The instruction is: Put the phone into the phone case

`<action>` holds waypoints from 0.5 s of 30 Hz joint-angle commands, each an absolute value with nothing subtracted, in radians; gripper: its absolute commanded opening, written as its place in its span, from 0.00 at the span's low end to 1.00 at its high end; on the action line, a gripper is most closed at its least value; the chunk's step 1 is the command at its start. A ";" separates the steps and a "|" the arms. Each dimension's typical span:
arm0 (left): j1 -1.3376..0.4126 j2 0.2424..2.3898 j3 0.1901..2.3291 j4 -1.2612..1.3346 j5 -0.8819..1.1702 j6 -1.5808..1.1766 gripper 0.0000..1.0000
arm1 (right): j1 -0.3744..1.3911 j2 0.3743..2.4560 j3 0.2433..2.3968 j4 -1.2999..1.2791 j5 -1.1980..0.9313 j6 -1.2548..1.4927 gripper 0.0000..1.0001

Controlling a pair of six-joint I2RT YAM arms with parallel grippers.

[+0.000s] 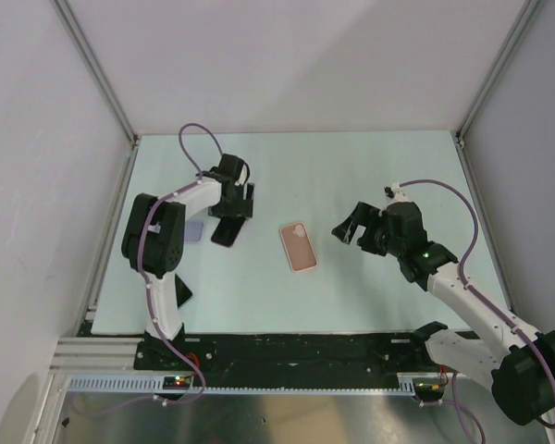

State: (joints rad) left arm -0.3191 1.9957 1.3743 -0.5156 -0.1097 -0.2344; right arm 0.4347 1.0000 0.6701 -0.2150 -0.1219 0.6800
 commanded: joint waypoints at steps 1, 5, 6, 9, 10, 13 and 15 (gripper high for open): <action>-0.381 1.981 1.319 -0.543 -0.147 -0.260 0.81 | 0.443 0.986 0.713 -0.215 -0.115 0.673 0.96; -0.429 1.977 1.278 -0.545 -0.181 -0.312 0.70 | 0.452 0.998 0.712 -0.217 -0.103 0.671 0.96; -0.436 1.969 1.263 -0.543 -0.184 -0.332 0.68 | 0.457 1.001 0.713 -0.219 -0.097 0.669 0.96; -0.446 1.942 1.221 -0.543 -0.207 -0.420 0.63 | 0.475 1.015 0.712 -0.224 -0.078 0.664 0.96; -0.449 1.928 1.200 -0.542 -0.207 -0.451 0.62 | 0.484 1.021 0.712 -0.224 -0.073 0.662 0.96; -0.470 1.884 1.138 -0.528 -0.216 -0.555 0.61 | 0.514 1.050 0.713 -0.224 -0.065 0.659 0.96; -0.491 1.854 1.090 -0.519 -0.227 -0.629 0.61 | 0.541 1.069 0.713 -0.217 -0.054 0.655 0.96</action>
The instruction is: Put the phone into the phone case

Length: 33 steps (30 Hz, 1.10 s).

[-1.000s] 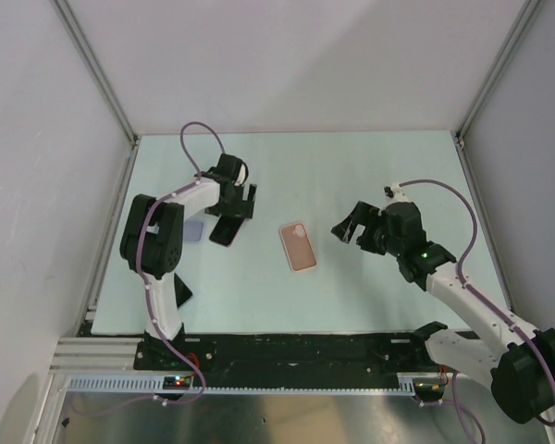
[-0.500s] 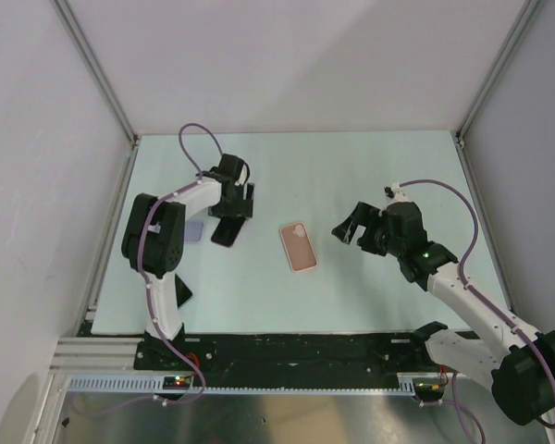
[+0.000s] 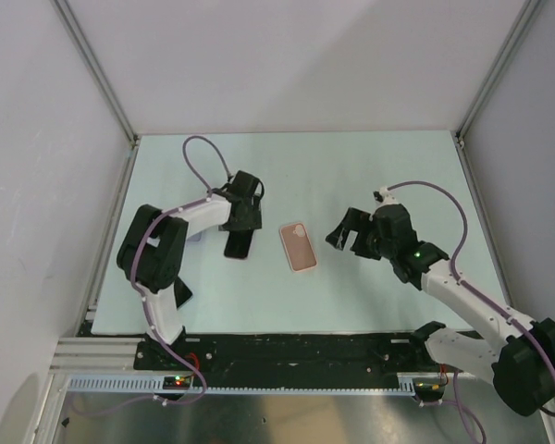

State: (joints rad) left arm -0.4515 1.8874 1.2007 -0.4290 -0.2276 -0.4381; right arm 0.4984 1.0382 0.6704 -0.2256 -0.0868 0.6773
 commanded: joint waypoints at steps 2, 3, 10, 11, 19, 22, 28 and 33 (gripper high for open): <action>-0.511 1.823 1.036 -0.508 -0.232 -0.708 0.61 | 0.572 1.091 0.713 -0.205 -0.046 0.645 0.96; -0.523 1.810 1.005 -0.501 -0.231 -0.754 0.61 | 0.587 1.104 0.714 -0.194 -0.042 0.642 0.96; -0.641 1.694 0.853 -0.441 -0.213 -1.046 0.64 | 0.692 1.208 0.749 -0.171 0.011 0.626 0.96; -0.655 1.680 0.841 -0.438 -0.212 -1.078 0.65 | 0.706 1.219 0.757 -0.171 0.029 0.623 0.96; -0.667 1.551 0.817 -0.433 -0.232 -1.101 0.83 | 0.824 1.343 0.834 -0.179 0.098 0.601 0.96; -0.660 1.546 0.830 -0.433 -0.225 -1.062 0.84 | 0.848 1.384 0.863 -0.180 0.110 0.601 0.96; -0.616 1.492 0.819 -0.434 -0.222 -1.002 0.88 | 0.917 1.469 0.942 -0.198 0.155 0.595 0.96; -0.468 1.354 0.783 -0.436 -0.206 -0.943 0.93 | 1.008 1.602 1.060 -0.261 0.244 0.642 0.94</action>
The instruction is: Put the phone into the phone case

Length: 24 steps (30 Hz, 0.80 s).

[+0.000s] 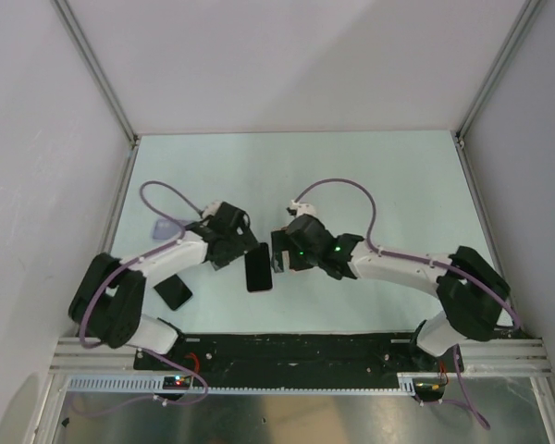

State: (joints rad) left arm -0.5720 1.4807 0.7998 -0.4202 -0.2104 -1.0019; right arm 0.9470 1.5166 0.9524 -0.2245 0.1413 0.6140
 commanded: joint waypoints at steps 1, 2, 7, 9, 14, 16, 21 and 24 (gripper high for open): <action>-0.443 1.332 0.782 -0.439 -0.202 -0.932 0.94 | 1.025 1.630 1.098 -0.278 0.264 0.653 0.94; -0.416 1.306 0.781 -0.443 -0.198 -0.924 0.95 | 1.047 1.669 1.132 -0.300 0.291 0.666 0.94; -0.336 1.219 0.791 -0.458 -0.187 -0.896 0.96 | 1.104 1.847 1.321 -0.394 0.370 0.707 0.95; -0.315 1.201 0.796 -0.460 -0.174 -0.886 0.96 | 1.109 1.904 1.374 -0.424 0.377 0.721 0.96; -0.290 1.190 0.813 -0.466 -0.152 -0.854 0.96 | 1.118 2.000 1.474 -0.481 0.390 0.739 0.99; -0.280 1.192 0.818 -0.466 -0.140 -0.847 0.96 | 1.126 2.031 1.508 -0.513 0.420 0.745 0.99; -0.266 1.195 0.832 -0.466 -0.120 -0.833 0.96 | 1.133 2.066 1.530 -0.526 0.435 0.749 1.00; -0.261 1.197 0.838 -0.465 -0.112 -0.830 0.96 | 1.138 2.088 1.547 -0.534 0.430 0.749 0.99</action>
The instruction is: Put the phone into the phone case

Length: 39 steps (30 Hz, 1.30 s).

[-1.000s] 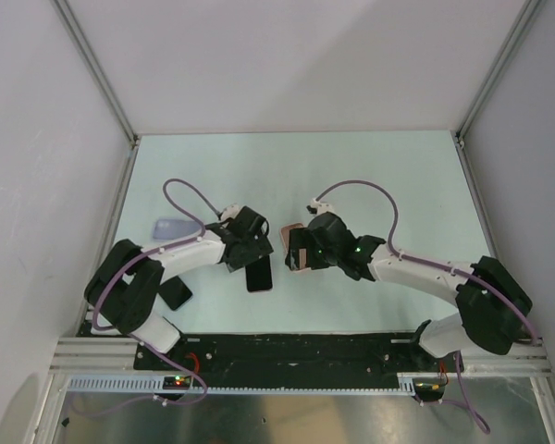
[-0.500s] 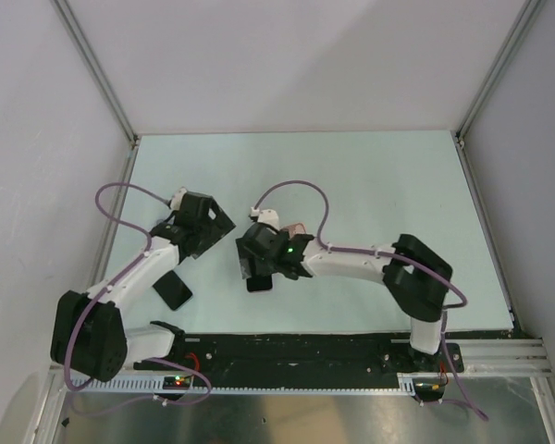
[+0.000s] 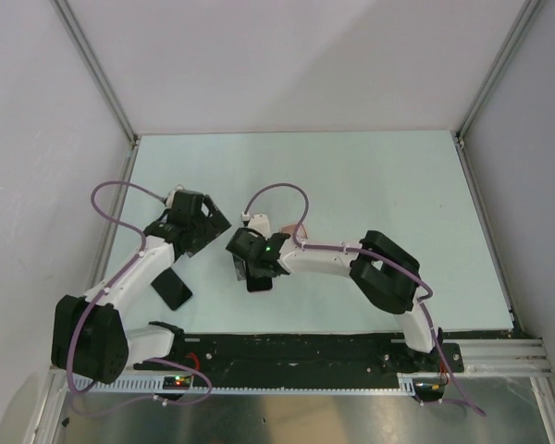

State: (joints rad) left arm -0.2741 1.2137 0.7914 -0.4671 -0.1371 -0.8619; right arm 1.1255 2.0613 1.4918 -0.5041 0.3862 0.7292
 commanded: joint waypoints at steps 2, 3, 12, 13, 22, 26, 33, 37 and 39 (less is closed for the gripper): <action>-0.257 1.200 0.843 -0.465 -0.109 -0.827 0.96 | 1.141 2.100 1.555 -0.539 0.431 0.751 0.99; -0.256 1.201 0.845 -0.465 -0.108 -0.827 0.96 | 1.143 2.106 1.558 -0.540 0.431 0.750 0.99; -0.251 1.211 0.854 -0.466 -0.128 -0.833 0.96 | 1.166 2.169 1.599 -0.592 0.430 0.749 0.95; -0.251 1.211 0.851 -0.467 -0.132 -0.838 0.96 | 1.167 2.170 1.593 -0.593 0.429 0.749 0.92; -0.252 1.205 0.827 -0.466 -0.129 -0.868 0.95 | 1.145 2.097 1.509 -0.539 0.361 0.683 0.39; -0.253 1.207 0.817 -0.464 -0.133 -0.867 0.95 | 1.123 2.029 1.462 -0.489 0.307 0.643 0.31; -0.255 1.213 0.803 -0.461 -0.136 -0.862 0.95 | 1.103 1.961 1.457 -0.492 0.281 0.594 0.30; -0.258 1.217 0.799 -0.460 -0.136 -0.861 0.95 | 1.088 1.934 1.463 -0.518 0.280 0.582 0.31; -0.260 1.221 0.797 -0.457 -0.136 -0.861 0.95 | 1.082 1.921 1.462 -0.527 0.283 0.574 0.31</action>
